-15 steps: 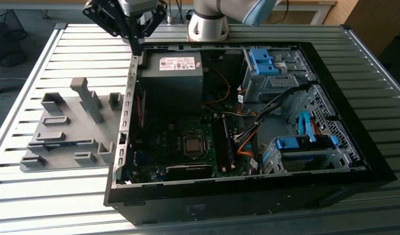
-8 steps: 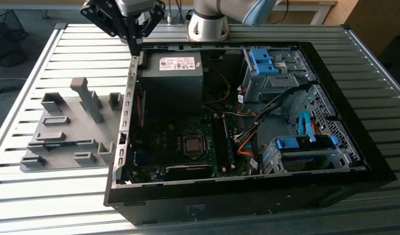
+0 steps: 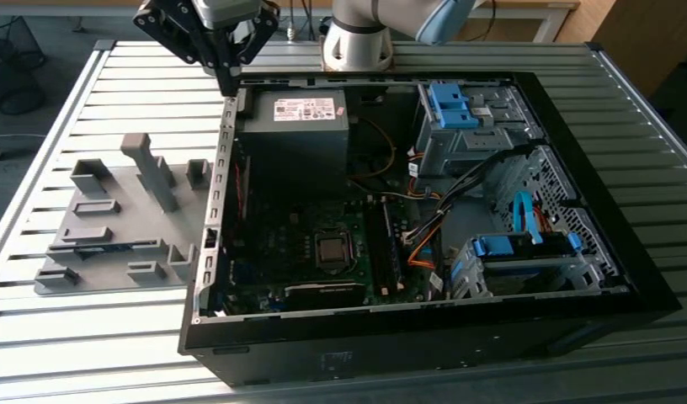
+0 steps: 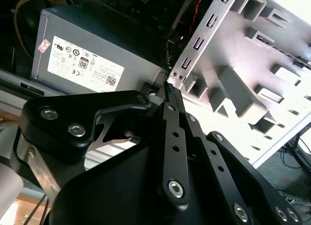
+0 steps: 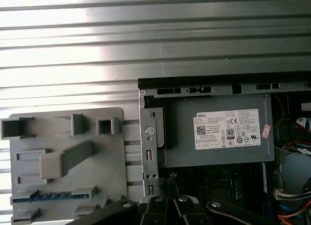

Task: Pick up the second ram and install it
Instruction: 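Reach for the second ram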

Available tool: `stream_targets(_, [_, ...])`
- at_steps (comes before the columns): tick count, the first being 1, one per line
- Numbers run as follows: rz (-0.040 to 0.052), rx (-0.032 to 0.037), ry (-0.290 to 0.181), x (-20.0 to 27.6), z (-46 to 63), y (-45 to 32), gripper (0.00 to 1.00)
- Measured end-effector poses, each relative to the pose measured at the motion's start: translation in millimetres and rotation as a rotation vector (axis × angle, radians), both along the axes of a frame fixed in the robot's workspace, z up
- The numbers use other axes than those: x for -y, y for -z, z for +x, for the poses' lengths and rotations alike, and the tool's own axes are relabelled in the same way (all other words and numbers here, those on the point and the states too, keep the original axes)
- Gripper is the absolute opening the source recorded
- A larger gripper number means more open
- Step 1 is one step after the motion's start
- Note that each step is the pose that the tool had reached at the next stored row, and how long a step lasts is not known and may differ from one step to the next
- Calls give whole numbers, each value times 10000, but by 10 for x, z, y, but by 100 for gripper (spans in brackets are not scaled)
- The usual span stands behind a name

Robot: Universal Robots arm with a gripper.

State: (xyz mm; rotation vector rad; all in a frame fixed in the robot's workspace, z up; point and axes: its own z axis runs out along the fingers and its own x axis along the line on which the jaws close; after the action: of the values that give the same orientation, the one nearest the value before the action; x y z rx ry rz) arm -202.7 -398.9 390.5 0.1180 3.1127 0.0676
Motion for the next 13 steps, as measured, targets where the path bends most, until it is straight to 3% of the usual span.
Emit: stream_targets(13, [0,0,0,0,-47,4,10])
